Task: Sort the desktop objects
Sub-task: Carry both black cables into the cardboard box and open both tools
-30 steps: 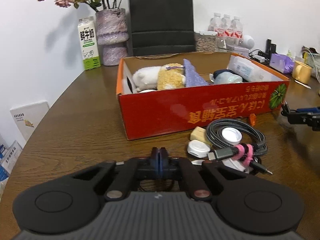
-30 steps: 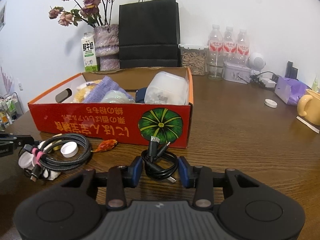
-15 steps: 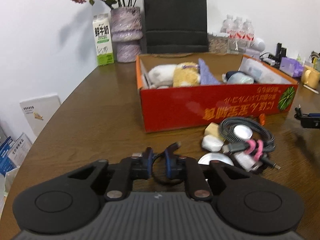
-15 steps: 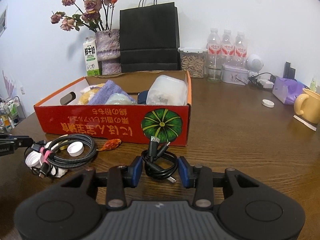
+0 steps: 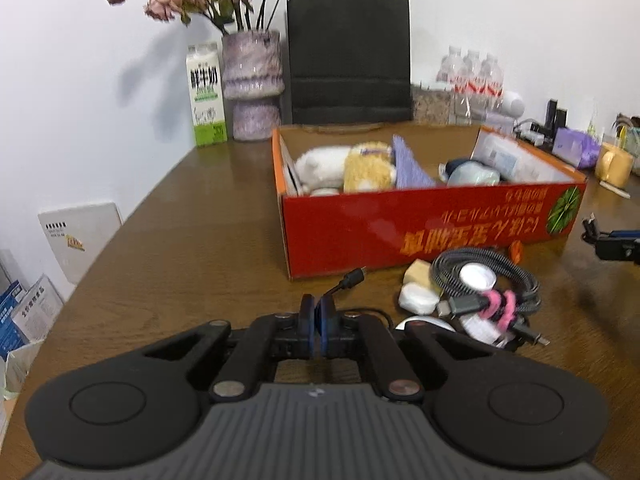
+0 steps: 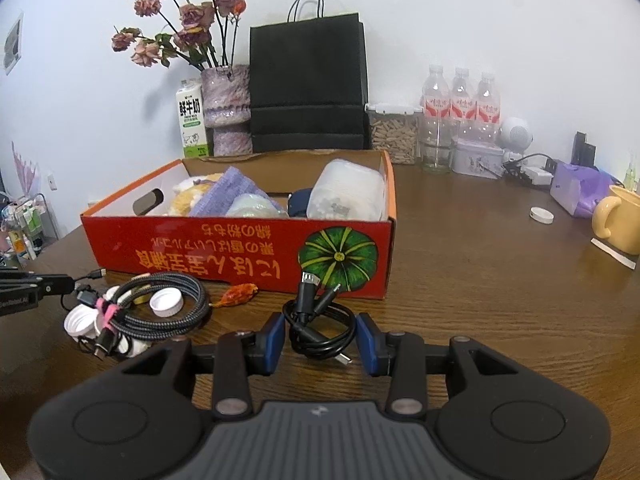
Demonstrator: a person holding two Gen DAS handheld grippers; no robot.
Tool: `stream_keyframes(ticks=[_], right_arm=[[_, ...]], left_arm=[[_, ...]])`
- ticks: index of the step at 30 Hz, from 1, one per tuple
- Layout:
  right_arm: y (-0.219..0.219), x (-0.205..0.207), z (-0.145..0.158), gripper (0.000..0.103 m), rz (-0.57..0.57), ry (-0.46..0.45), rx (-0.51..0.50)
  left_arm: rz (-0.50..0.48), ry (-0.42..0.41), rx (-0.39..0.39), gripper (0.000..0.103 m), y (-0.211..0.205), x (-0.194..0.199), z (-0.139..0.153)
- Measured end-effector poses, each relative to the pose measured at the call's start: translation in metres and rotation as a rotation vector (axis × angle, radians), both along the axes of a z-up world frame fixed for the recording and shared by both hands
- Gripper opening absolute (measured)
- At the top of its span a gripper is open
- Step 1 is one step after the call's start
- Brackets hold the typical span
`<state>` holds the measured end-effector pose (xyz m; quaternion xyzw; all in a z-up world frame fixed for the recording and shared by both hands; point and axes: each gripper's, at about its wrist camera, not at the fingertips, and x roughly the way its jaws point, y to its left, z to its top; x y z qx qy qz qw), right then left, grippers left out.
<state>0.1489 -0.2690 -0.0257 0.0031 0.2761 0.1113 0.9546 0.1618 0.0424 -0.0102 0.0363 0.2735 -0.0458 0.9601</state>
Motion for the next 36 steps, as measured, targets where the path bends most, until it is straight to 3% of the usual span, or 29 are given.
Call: stream_keyframes(ticks=[9,16,25,30,36], right_arm=[[0.004,-0.007,0.021,0.037,0.032,-0.065,0.028],[0.014,0.005,0.054,0.037,0.047,-0.156,0.046],[0.046,0.061,0.075,0.037,0.084,-0.188,0.052],[0.071,0.104,0.065,0.037,0.099,-0.164,0.062],[0.08,0.134,0.042,0.037,0.102,-0.127,0.071]], left_arm=[[-0.036,-0.211,-0.012,0.004,-0.003,-0.021,0.061],[-0.079,-0.332,-0.059,0.004,-0.023,0.001,0.095],[-0.066,-0.295,-0.129,0.004,-0.041,0.063,0.077],[0.003,-0.238,-0.152,0.004,-0.04,0.108,0.055],[0.02,-0.195,-0.112,0.004,-0.035,0.122,0.037]])
